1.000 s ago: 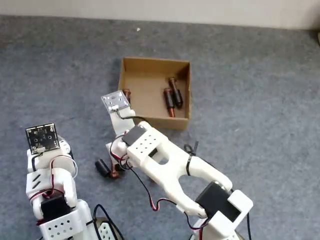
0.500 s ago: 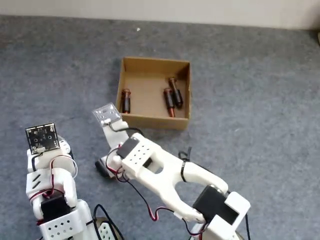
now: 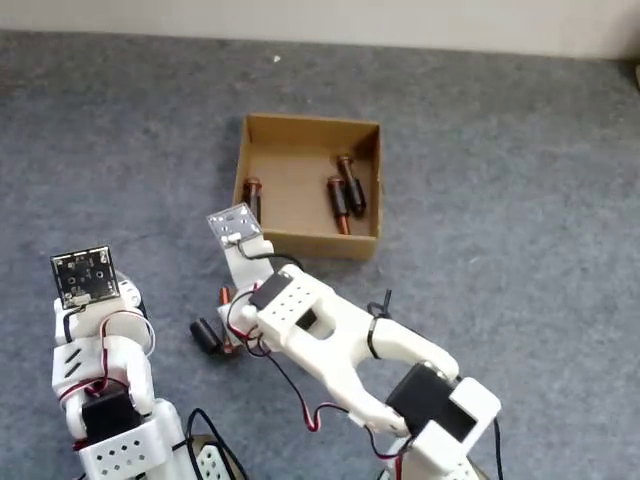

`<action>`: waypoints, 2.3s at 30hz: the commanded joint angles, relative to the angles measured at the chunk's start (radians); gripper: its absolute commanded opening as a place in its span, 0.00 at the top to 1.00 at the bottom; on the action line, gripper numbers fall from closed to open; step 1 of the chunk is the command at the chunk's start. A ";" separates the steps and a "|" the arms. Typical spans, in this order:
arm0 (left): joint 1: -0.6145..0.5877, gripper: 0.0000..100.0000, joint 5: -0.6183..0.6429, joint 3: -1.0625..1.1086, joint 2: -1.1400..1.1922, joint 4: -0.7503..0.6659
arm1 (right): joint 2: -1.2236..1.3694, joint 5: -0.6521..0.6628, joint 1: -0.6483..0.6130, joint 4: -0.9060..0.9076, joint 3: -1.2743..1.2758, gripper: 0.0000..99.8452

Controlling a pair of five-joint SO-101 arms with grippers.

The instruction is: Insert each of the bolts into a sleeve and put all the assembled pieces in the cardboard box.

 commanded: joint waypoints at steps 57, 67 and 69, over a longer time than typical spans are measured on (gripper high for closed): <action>0.538 0.90 -0.301 -0.407 0.087 0.344 | -0.768 0.129 0.917 -0.185 0.541 0.99; 0.590 0.89 -0.646 -0.653 0.680 0.351 | -0.768 0.117 0.970 -0.185 0.541 0.99; 0.590 0.89 -0.736 -0.676 0.763 0.351 | -0.768 0.117 0.970 -0.185 0.541 0.99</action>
